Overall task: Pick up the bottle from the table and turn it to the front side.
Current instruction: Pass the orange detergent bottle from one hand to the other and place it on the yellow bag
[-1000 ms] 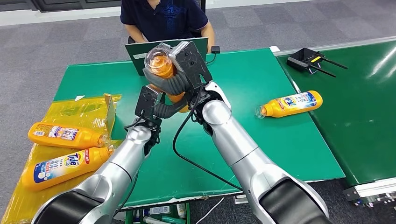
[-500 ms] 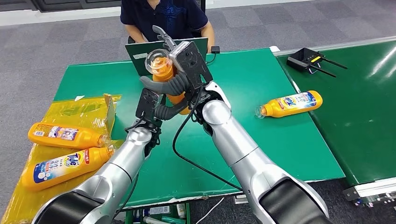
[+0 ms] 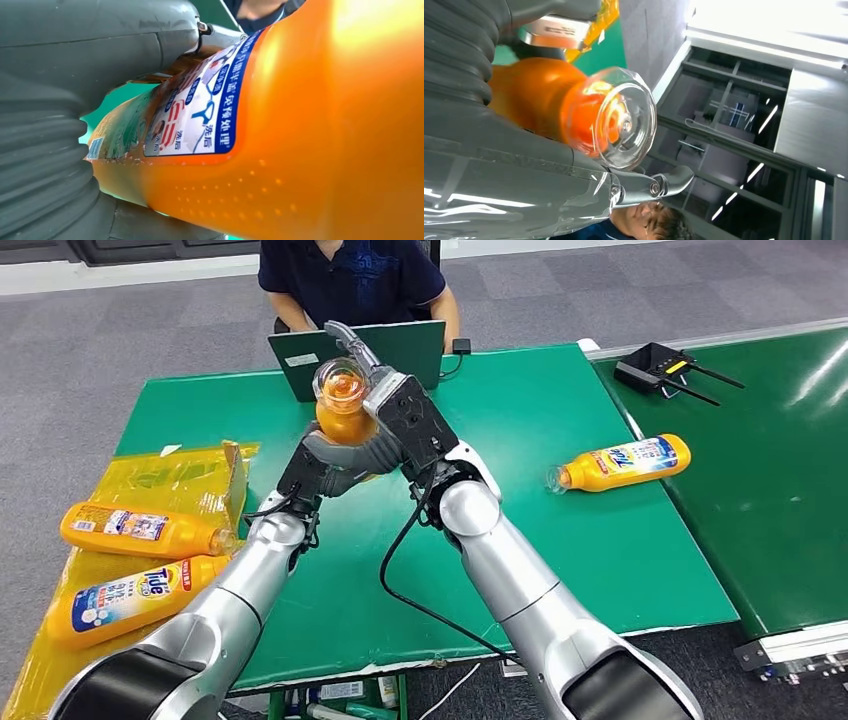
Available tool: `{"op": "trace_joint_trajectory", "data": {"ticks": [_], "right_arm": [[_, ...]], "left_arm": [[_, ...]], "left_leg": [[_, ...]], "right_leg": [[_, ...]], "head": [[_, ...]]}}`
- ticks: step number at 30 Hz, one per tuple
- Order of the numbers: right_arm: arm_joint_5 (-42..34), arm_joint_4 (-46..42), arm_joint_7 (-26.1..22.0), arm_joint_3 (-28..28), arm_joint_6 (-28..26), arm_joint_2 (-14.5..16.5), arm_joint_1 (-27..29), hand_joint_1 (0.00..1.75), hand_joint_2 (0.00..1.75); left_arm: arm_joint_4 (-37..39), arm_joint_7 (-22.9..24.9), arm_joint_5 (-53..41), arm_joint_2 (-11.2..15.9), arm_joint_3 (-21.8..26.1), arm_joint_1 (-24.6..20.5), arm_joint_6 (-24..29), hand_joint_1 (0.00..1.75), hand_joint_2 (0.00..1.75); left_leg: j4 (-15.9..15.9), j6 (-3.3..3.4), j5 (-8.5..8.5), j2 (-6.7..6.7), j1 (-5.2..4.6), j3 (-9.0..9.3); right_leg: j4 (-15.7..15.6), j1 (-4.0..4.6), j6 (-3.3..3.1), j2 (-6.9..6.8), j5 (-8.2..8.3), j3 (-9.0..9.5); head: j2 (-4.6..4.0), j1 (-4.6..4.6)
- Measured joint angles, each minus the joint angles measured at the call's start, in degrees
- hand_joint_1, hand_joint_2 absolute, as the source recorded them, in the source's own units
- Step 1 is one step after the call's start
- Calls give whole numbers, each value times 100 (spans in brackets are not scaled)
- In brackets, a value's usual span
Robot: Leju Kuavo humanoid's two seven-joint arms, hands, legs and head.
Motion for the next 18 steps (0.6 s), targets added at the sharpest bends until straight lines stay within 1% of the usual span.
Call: {"op": "trace_joint_trajectory", "data": {"ticks": [4,10,15,18], "right_arm": [[64,-115,-19,0,130,-54,184,0,175],[92,-164,-98,0,174,-102,325,0,175],[124,-185,-103,0,230,-148,420,0,175],[123,-189,-105,0,238,-164,440,0,175]], "left_arm": [[31,2,-281,247,0,-30,195,175,175],[91,4,-573,517,2,-64,350,175,175],[115,4,-697,707,26,-75,379,175,175],[115,5,-714,769,31,-76,381,175,175]], "left_leg": [[0,0,0,5,0,0],[0,0,0,3,-1,0],[0,0,0,3,-1,0],[0,0,0,2,-1,0]], "right_leg": [[0,0,0,5,0,-2],[0,0,0,4,0,-1],[0,0,0,4,0,-2],[0,0,0,3,0,-1]], "head": [[-1,0],[0,0],[0,0],[0,0]]}}
